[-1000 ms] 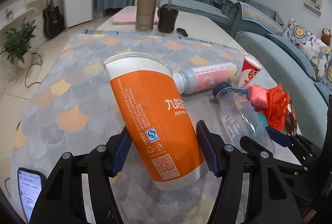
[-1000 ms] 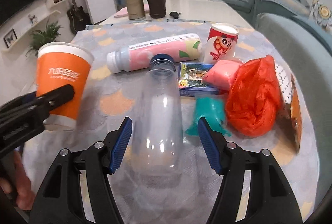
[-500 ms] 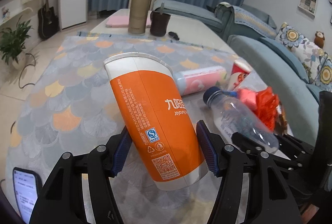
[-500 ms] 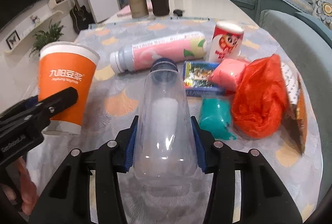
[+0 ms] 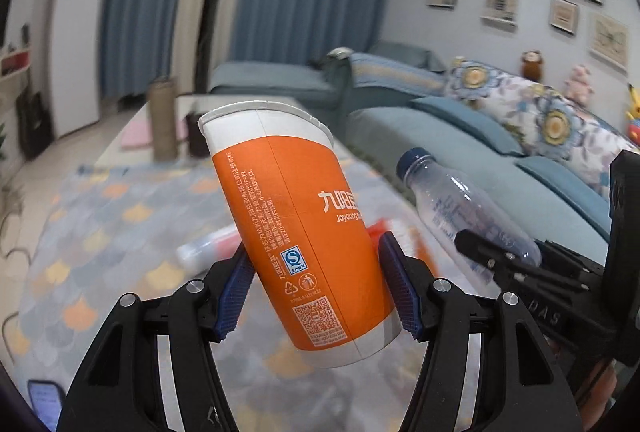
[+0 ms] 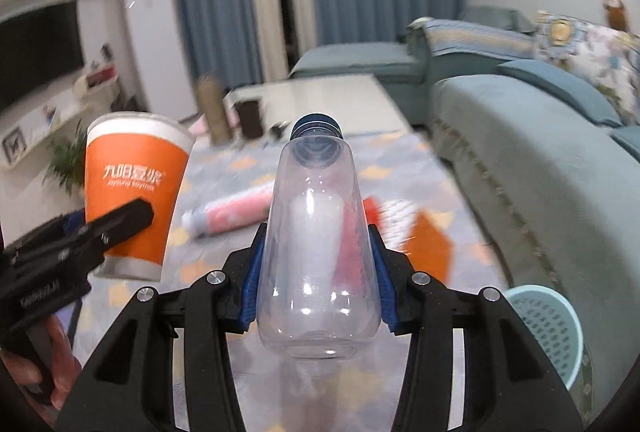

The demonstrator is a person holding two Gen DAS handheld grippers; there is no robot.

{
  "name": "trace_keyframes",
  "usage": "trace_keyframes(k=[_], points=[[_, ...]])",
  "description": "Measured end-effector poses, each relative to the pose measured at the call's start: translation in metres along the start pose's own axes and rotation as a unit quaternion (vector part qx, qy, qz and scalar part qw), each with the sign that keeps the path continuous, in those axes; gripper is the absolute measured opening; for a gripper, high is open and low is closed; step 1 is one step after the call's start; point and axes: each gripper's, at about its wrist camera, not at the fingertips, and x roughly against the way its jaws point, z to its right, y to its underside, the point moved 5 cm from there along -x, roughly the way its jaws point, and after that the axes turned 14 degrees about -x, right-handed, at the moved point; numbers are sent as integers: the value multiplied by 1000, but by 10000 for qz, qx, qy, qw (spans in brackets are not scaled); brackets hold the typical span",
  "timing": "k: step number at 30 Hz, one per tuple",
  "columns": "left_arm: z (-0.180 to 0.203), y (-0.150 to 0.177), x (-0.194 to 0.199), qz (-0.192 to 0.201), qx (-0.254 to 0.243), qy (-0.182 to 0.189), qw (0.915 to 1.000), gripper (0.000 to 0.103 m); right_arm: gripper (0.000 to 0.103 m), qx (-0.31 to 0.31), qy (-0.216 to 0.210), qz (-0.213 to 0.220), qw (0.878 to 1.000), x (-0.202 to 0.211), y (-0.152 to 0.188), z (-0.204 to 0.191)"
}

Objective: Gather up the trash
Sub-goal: 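Carry cup and bottle to the wastebasket and open both tools to drop them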

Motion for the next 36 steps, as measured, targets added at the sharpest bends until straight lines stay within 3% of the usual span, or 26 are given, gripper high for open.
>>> trace_keyframes(k=[9,16,20,27,31,36], points=[[102,-62,-6,310,-572,790,9948,60,43,-745,613,652,9932,62,-42,99],[193,-82,-36,277,-1029,1343,9852,60,43,-1489,1196,764,9786,89,-35,198],[230,-65,-73,-60,-1114,1632,9803,60,43,-1936,1468,610,9681,86,-15,254],[272,-6,-140,-928,-1217,2029,9672,60,43,-2546,1755,238,9507,68,30,317],[281,23,-164,-1425,-1212,2196,9575,60,44,-2851,1871,-229,9398,44,58,341],[289,56,-187,-1963,-1183,2378,9439,60,44,-3417,1968,-1061,9128,11,102,370]])
